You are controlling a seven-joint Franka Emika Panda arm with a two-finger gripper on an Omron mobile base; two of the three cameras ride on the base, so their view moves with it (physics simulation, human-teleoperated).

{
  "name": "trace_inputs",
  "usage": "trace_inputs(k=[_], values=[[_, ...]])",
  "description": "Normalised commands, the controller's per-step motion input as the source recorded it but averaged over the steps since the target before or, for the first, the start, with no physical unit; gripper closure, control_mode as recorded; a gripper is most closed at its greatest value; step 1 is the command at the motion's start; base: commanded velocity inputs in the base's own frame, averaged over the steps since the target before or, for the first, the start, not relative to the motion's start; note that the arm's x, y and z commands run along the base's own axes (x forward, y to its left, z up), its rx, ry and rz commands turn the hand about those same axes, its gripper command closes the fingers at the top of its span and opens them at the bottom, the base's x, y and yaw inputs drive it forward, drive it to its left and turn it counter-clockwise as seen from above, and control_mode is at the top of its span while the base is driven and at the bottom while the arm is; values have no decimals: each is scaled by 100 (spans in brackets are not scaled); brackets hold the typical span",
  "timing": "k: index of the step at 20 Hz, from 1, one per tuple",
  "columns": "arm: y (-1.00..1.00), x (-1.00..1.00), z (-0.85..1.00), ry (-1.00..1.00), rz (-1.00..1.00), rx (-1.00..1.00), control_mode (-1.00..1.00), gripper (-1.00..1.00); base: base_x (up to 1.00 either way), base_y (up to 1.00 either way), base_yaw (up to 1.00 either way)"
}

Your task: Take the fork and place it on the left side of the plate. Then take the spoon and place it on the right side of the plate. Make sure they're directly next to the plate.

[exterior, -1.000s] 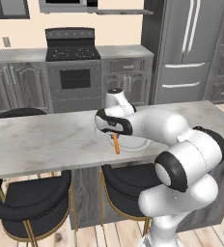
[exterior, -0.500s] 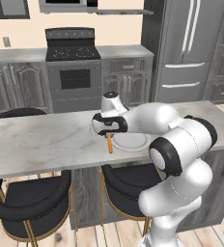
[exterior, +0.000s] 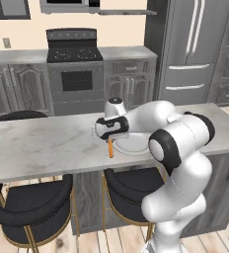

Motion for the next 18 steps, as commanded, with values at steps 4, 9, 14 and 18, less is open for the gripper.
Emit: trace_inputs(k=[4, 9, 14, 18], values=[[7, 26, -2, 0, 0, 0, -100, 100, 0, 0, 0], [7, 27, -13, 0, 0, 0, -100, 100, 0, 0, 0], [9, 23, -25, 0, 0, 0, -100, 100, 0, 0, 0], [6, 18, -28, 0, 0, 0, -100, 100, 0, 0, 0]])
